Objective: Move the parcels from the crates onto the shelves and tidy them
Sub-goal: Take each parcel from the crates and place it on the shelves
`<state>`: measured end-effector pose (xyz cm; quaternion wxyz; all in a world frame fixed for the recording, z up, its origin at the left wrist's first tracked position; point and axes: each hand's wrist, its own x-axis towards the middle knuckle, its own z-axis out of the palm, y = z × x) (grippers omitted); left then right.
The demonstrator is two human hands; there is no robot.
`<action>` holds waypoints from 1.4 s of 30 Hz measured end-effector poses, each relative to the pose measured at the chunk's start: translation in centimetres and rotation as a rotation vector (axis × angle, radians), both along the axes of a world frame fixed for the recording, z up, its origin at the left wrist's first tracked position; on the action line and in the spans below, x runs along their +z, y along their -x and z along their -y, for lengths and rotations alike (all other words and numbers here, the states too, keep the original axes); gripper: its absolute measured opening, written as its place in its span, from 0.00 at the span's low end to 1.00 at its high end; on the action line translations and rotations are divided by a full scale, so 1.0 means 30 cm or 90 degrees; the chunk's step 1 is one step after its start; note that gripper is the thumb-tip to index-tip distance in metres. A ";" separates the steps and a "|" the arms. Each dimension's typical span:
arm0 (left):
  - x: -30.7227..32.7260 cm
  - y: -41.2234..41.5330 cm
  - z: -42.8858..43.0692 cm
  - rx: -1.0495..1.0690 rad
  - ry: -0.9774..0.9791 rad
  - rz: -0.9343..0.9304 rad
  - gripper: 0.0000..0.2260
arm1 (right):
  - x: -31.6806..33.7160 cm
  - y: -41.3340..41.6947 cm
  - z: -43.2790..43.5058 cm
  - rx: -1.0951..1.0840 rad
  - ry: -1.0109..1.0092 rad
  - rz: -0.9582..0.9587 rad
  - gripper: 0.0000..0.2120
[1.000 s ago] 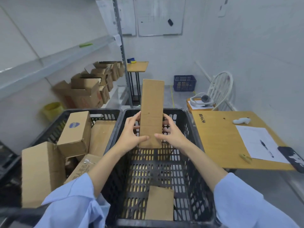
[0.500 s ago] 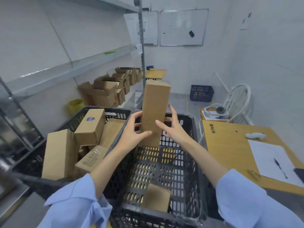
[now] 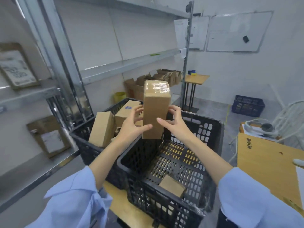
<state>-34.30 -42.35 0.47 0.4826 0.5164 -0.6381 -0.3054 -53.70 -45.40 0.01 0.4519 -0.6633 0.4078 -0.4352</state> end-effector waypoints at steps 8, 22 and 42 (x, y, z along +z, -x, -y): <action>0.064 -0.074 -0.104 0.019 0.042 0.080 0.39 | 0.048 -0.087 -0.035 0.065 0.025 0.020 0.45; 0.098 -0.124 -0.169 0.085 0.035 0.061 0.35 | 0.102 -0.121 -0.029 0.149 0.043 0.012 0.36; 0.041 -0.437 -0.429 0.266 0.062 0.052 0.42 | 0.104 -0.506 -0.117 0.410 0.036 -0.048 0.48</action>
